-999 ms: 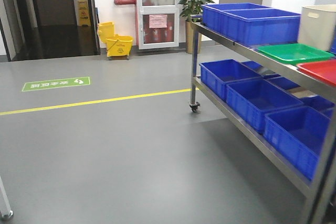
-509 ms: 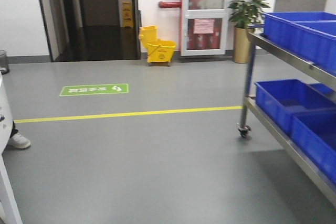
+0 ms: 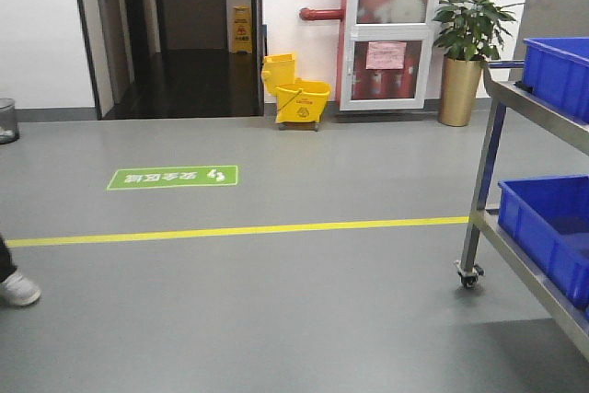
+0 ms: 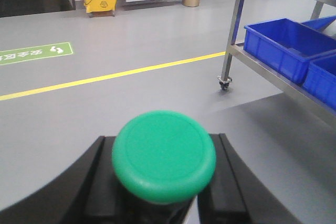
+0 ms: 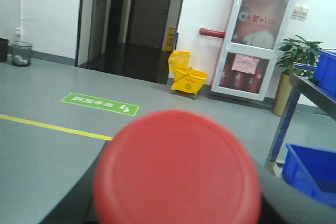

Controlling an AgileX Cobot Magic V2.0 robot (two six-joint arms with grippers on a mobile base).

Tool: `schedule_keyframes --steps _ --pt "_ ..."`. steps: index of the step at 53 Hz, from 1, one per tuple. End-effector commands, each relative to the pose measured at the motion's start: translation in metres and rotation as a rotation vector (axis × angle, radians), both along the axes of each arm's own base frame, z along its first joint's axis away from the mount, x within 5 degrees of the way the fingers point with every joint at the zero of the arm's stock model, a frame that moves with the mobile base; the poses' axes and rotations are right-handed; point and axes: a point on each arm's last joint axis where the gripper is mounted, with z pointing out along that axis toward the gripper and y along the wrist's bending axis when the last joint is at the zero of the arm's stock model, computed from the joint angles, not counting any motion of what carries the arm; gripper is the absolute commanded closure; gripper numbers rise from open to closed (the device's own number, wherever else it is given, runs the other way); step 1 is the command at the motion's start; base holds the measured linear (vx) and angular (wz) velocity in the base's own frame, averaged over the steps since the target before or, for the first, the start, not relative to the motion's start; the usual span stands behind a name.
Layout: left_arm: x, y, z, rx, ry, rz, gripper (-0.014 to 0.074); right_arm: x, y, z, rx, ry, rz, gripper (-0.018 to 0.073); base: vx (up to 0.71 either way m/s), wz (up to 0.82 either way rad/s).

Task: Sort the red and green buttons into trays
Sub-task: 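Drive the base to the counter with the green and red trays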

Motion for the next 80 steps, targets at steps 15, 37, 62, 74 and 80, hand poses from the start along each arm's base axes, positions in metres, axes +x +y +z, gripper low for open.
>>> schedule_keyframes --steps 15,37,62,74,80 --pt "0.0004 -0.0032 0.0169 -0.037 -0.098 -0.031 0.0596 0.0000 0.0006 0.0115 0.011 -0.033 0.008 0.0569 0.63 -0.24" --pt "0.0004 -0.0032 0.0169 -0.037 -0.098 -0.031 0.0596 0.0000 0.0006 0.0115 0.011 -0.033 0.008 0.0569 0.54 -0.35" --pt "0.0004 -0.0032 0.0169 -0.037 -0.098 -0.031 0.0596 0.0002 0.0005 0.0114 0.011 -0.032 0.008 0.0569 0.38 -0.76" --pt "0.0004 -0.0032 0.0168 -0.037 -0.097 -0.031 0.0596 0.0002 0.0005 0.0114 0.011 -0.032 0.008 0.0569 0.22 -1.00" --pt "0.0004 -0.0032 0.0168 -0.037 -0.097 -0.031 0.0596 0.0002 0.0005 0.0114 0.011 -0.032 0.008 0.0569 0.19 -0.82"
